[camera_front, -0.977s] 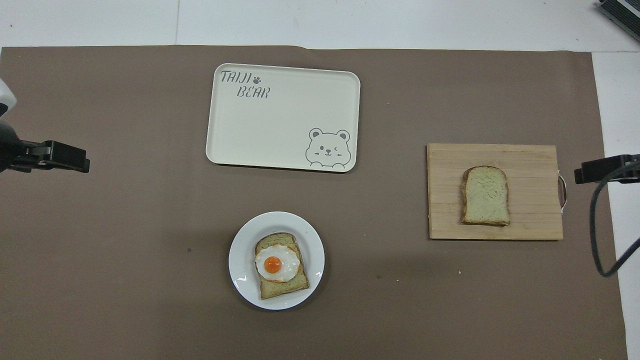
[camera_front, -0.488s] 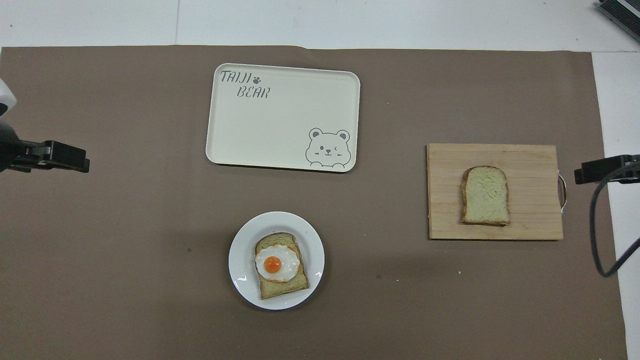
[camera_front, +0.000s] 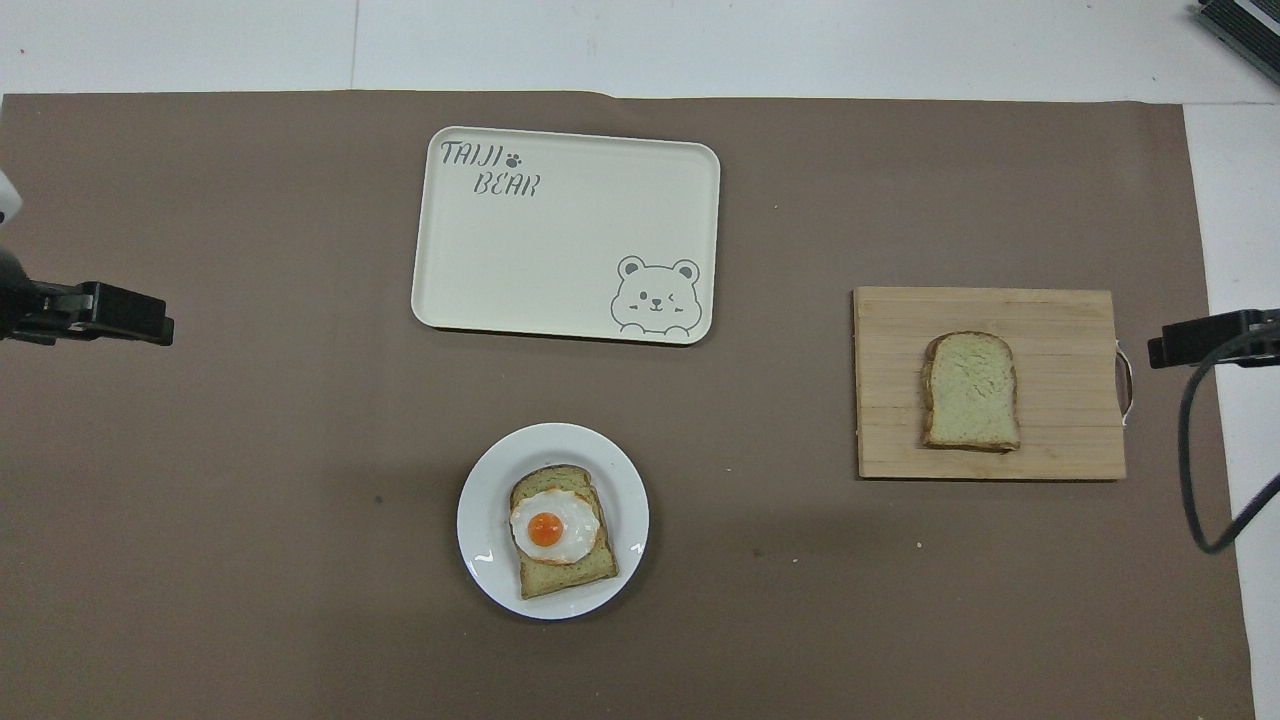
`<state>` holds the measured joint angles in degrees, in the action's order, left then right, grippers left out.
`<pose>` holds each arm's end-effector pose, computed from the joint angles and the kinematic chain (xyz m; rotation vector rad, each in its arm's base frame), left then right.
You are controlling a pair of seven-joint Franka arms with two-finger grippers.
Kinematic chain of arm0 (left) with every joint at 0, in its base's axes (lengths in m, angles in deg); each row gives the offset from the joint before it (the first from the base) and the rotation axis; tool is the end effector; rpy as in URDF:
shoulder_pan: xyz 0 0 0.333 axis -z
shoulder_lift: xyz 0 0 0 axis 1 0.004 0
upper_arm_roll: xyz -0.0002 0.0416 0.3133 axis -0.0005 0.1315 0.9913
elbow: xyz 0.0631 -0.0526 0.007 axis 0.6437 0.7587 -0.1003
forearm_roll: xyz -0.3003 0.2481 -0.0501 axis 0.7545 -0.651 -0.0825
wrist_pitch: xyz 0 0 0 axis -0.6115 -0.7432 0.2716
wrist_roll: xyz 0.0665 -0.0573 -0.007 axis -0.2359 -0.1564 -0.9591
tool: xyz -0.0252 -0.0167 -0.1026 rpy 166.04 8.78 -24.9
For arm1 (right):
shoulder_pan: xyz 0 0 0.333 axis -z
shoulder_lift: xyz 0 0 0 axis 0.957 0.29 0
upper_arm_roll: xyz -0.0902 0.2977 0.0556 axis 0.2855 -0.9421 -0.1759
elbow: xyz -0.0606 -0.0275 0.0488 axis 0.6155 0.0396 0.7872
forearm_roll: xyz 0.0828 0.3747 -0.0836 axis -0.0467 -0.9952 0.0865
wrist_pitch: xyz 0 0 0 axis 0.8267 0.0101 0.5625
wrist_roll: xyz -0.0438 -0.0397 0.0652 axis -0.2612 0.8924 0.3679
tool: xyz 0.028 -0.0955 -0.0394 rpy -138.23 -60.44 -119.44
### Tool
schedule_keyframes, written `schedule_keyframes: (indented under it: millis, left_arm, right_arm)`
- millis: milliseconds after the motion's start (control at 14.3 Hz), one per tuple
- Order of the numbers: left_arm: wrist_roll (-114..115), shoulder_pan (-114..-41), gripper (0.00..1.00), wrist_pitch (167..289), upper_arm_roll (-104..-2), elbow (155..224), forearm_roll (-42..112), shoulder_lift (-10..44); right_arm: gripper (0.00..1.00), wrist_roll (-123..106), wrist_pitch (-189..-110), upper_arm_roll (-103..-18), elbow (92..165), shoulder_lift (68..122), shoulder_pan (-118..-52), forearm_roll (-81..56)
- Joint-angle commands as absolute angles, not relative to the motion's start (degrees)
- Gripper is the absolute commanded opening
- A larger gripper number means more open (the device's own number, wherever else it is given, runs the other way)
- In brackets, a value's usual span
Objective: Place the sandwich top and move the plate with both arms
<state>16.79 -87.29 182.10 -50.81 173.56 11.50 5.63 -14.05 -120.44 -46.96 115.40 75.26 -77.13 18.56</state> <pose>0.5461 -0.0371 0.6200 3.1142 -0.1102 0.0255 0.5255 -0.0236 0.6582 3.1357 0.0085 0.0497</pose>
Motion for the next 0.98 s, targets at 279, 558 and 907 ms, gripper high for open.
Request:
schedule_keyframes:
  millis: [279,558,907]
  left_arm:
    - [16.5,-88.1,1.0,180.6,-51.1,173.8,11.4,4.7]
    - [16.5,-88.2,1.0,180.6,-51.1,173.2,11.3,4.9]
    - [16.5,-88.1,1.0,180.6,-51.1,173.2,11.3,4.9]
  right_arm:
    - [1.0,-13.0,-121.5,-47.2,117.0,74.1,-76.1,18.3]
    - [1.0,-13.0,-121.4,-47.1,117.7,73.6,-76.1,18.3]
    - [1.0,-12.8,-121.6,-47.0,117.9,73.5,-76.1,18.3]
